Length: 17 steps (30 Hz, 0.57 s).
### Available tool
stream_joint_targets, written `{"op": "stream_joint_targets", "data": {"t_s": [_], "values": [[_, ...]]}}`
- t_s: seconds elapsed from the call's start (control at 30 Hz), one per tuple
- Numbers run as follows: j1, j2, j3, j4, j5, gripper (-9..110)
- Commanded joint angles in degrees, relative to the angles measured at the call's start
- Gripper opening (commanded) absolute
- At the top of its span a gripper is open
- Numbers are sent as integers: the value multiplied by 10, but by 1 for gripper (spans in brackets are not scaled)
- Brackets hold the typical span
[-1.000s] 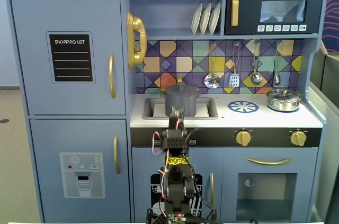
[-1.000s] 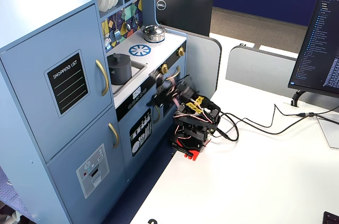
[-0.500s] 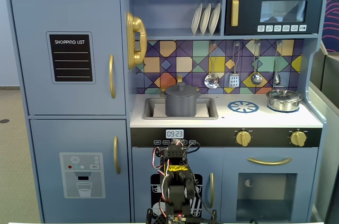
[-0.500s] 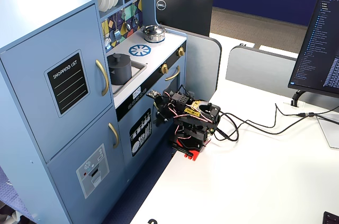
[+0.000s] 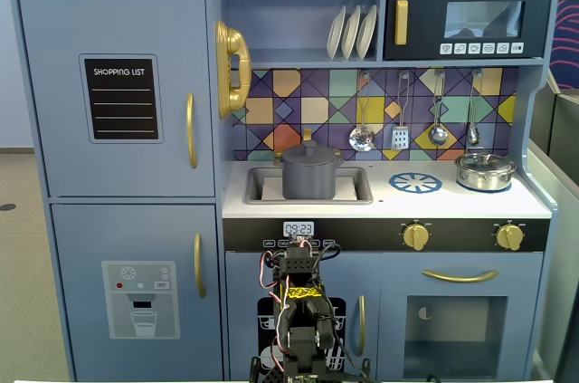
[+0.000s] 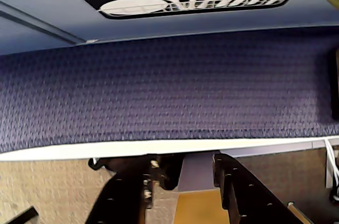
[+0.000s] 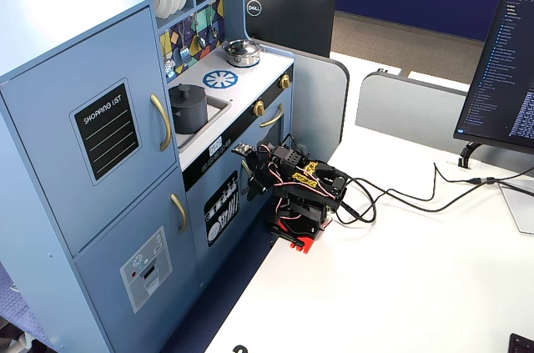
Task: Pick up the lid from the counter and put it on the gray recipient
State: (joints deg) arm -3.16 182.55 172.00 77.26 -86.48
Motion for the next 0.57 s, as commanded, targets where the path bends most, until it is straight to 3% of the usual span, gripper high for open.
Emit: {"op": "stream_joint_targets", "data": {"t_s": [0.0, 0.53], "values": [[11, -4, 0, 104, -1, 5], [11, -4, 0, 104, -1, 7]]}}
